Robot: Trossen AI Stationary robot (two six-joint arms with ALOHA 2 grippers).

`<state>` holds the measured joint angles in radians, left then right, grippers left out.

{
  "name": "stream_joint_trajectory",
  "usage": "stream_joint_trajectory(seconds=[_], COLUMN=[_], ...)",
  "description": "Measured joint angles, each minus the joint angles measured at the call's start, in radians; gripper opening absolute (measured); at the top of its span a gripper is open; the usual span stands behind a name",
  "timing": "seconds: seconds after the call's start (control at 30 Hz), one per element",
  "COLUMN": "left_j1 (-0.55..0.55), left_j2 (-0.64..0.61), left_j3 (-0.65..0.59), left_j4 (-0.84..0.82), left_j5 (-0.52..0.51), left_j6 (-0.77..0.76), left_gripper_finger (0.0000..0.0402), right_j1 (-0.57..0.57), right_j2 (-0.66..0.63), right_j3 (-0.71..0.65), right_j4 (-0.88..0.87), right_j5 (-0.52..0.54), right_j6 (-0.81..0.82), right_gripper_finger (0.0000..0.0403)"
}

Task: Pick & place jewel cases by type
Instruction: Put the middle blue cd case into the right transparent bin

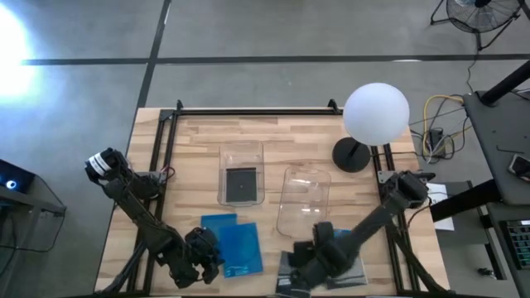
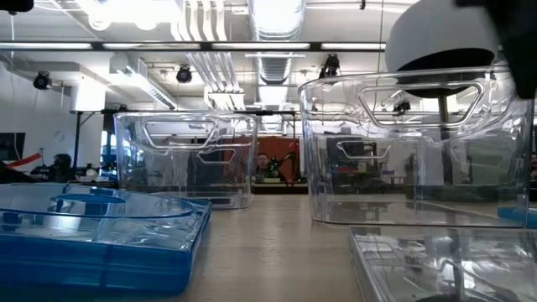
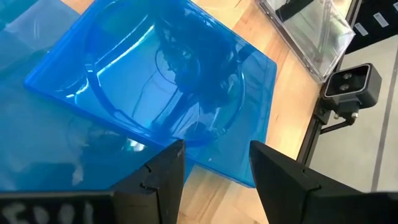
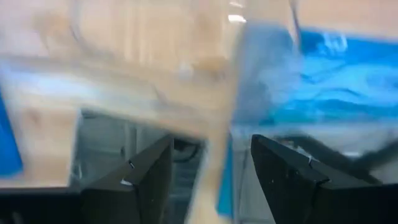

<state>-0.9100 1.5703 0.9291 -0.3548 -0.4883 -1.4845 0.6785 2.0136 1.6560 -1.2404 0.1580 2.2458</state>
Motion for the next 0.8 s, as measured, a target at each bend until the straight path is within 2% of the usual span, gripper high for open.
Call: stream_joint_trajectory(seconds=[0.2, 0.3, 0.37, 0.47, 0.6, 0.7, 0.8], left_j1=[0.002, 0.002, 0.002, -0.001, -0.004, -0.011, -0.021], left_j2=[0.0, 0.0, 0.0, 0.0, 0.0, 0.0, -0.001], left_j3=[0.0, 0.0, 0.0, 0.0, -0.001, -0.01, -0.047], left_j4=[-0.001, -0.002, -0.004, -0.009, -0.047, -0.071, -0.016], left_j5=[0.009, 0.023, 0.024, 0.024, 0.023, 0.018, 0.025], left_j6=[-0.002, -0.005, -0.007, -0.032, -0.1, -0.142, -0.164], left_gripper_finger=[0.0161, 0.0161, 0.0161, 0.0161, 0.0161, 0.0161, 0.0161], right_j1=[-0.103, -0.135, -0.138, -0.12, -0.09, -0.082, -0.081], right_j2=[-0.01, -0.034, -0.051, -0.075, -0.079, -0.038, 0.022], right_j3=[-0.041, -0.042, -0.042, -0.033, -0.013, -0.005, -0.006], right_j4=[-0.109, -0.188, -0.158, -0.035, 0.236, 0.44, 0.614], right_j5=[0.134, 0.148, 0.17, 0.176, 0.193, 0.217, 0.22], right_j6=[-0.022, 0.001, -0.04, -0.122, -0.225, -0.256, -0.293], right_gripper_finger=[0.0209, 0.0209, 0.0209, 0.0209, 0.0209, 0.021, 0.021])
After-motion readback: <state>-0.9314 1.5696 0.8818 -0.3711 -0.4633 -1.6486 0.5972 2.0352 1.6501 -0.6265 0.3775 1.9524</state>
